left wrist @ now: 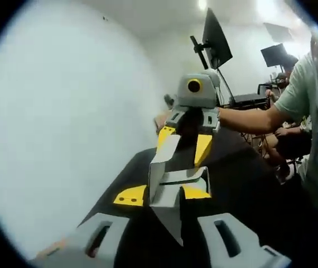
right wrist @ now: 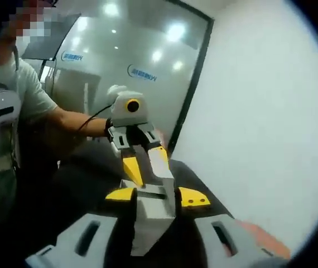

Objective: Assemble the cup parts correctly, then place the assembled cup into the box.

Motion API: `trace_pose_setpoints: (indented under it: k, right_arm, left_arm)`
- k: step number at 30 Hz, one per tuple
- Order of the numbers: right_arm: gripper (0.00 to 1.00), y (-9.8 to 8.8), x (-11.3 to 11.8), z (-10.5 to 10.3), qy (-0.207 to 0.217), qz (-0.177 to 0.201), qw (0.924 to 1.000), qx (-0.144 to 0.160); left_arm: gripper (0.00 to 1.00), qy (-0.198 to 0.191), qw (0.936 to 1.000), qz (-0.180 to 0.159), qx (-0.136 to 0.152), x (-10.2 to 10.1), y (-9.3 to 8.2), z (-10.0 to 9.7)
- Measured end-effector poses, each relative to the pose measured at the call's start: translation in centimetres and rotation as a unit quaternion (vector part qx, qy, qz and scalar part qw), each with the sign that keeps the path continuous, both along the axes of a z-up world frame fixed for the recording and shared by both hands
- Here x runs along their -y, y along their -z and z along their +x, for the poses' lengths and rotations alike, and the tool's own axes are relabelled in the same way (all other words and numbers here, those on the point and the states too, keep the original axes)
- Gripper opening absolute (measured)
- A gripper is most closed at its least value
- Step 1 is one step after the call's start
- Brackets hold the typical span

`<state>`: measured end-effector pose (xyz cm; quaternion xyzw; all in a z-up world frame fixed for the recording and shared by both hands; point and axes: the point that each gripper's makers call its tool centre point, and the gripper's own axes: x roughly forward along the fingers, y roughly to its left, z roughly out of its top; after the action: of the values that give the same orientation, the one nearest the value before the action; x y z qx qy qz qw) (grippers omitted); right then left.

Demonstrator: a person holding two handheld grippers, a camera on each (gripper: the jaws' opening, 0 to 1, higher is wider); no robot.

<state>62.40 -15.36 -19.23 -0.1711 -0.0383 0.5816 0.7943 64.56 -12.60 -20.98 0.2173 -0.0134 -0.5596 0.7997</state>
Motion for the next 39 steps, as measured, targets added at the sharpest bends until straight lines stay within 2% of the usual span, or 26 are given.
trace_pose_setpoints:
  k: [6,10,13,14,16,18,21,22,23,26,30,31,32,34,36,37,39]
  right_arm:
    - [0.26,0.6,-0.4,-0.4,-0.004,-0.003,1.0,-0.003]
    - [0.27,0.6,-0.5,-0.7,-0.008,-0.001,0.9999,-0.01]
    - [0.29,0.8,-0.4,-1.0,-0.02,-0.002,0.9993,-0.033]
    - [0.31,0.9,-0.5,-1.3,-0.028,-0.005,0.9986,-0.045]
    - [0.33,1.0,-0.5,-1.4,-0.035,-0.005,0.9962,-0.08]
    - [0.32,0.7,-0.5,-0.9,-0.03,-0.004,0.9961,-0.083]
    - [0.33,1.0,-0.6,-1.4,-0.042,-0.017,0.9912,-0.124]
    - [0.33,1.0,-0.6,-1.5,-0.046,-0.017,0.9892,-0.138]
    - [0.33,0.8,-0.5,-1.1,-0.046,-0.019,0.989,-0.139]
    - [0.32,1.0,-0.3,-0.4,-0.045,-0.038,0.9877,-0.145]
    - [0.33,1.0,-0.6,-1.0,-0.058,-0.066,0.981,-0.173]
    - [0.33,1.1,-0.4,-0.6,-0.055,-0.084,0.9785,-0.18]
    - [0.33,1.1,-0.4,-0.4,-0.055,-0.096,0.9784,-0.174]
    - [0.33,1.4,-0.6,-0.6,-0.054,-0.121,0.974,-0.184]
    - [0.33,1.2,-0.8,-0.6,-0.052,-0.136,0.9716,-0.186]
    - [0.33,1.2,-0.9,-0.8,-0.052,-0.142,0.9708,-0.186]
    - [0.33,1.2,-1.0,-1.1,-0.052,-0.152,0.9687,-0.189]
  left_arm:
    - [0.18,-0.008,1.0,0.0,-0.001,-0.2,0.2,0.4]
    - [0.19,0.0,1.0,0.003,-0.003,-0.7,0.0,0.0]
    - [0.19,-0.004,1.0,0.001,-0.004,-1.6,-0.2,0.0]
    - [0.19,-0.008,0.9999,-0.008,-0.004,-1.9,-0.6,0.0]
    - [0.19,-0.014,0.9979,-0.06,-0.021,-2.6,-2.2,0.1]
    - [0.19,-0.019,0.9948,-0.096,-0.028,-3.4,-3.3,0.2]
    - [0.19,-0.032,0.9919,-0.118,-0.033,-4.9,-3.7,0.4]
    - [0.19,-0.033,0.9916,-0.12,-0.034,-5.3,-3.5,0.3]
    - [0.19,-0.036,0.99,-0.13,-0.044,-5.6,-3.3,0.3]
    - [0.2,-0.051,0.9895,-0.121,-0.06,-6.7,-1.4,0.6]
    - [0.21,-0.059,0.9829,-0.133,-0.113,-7.4,1.5,0.7]
    - [0.25,-0.05,0.9802,-0.141,-0.129,-7.4,2.1,0.4]
    - [0.32,-0.039,0.9775,-0.15,-0.143,-7.1,2.7,0.1]
    - [0.41,-0.012,0.9694,-0.175,-0.172,-6.3,3.5,-0.7]
    - [0.56,0.0,0.9639,-0.202,-0.174,-5.4,4.0,-0.8]
    - [0.62,0.006,0.9649,-0.199,-0.171,-4.9,4.6,-0.8]
    - [0.64,0.02,0.9653,-0.191,-0.177,-3.6,5.7,-1.2]
